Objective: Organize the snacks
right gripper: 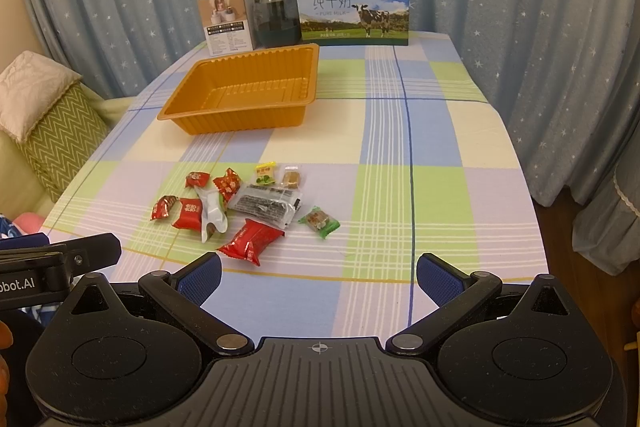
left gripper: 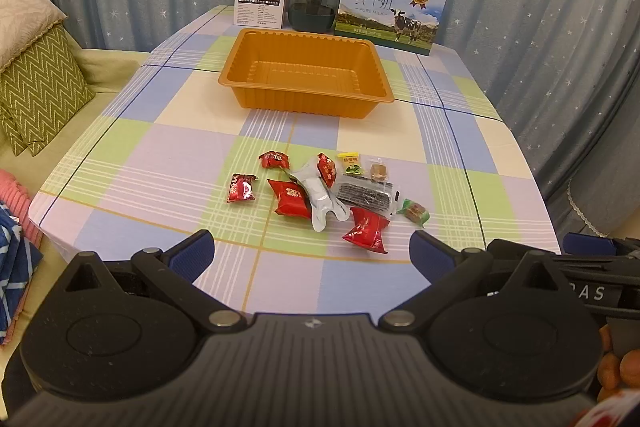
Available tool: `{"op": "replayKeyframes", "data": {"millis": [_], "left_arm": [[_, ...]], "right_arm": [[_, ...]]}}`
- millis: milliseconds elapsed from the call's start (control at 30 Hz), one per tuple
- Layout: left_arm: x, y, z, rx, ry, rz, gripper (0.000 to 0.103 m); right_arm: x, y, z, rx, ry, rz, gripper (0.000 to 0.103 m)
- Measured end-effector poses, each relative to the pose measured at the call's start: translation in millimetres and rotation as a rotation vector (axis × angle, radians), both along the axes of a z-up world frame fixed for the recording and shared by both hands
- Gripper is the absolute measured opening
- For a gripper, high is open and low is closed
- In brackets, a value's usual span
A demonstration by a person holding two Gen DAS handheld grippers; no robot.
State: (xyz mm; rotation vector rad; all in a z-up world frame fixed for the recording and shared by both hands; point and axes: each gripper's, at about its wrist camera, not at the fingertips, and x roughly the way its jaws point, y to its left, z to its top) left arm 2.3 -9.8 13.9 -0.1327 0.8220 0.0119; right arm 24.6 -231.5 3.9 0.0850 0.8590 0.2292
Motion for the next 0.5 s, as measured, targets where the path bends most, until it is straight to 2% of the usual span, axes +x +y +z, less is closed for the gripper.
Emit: {"op": "replayKeyframes", "data": {"millis": [500], "left_arm": [[0.9,-0.1,-3.3,-0.013,0.005,-0.008,0.103]], "right_arm": [[0.1,-3.3,-6.2,0.011,-0.005,-0.003,0.103]]}}
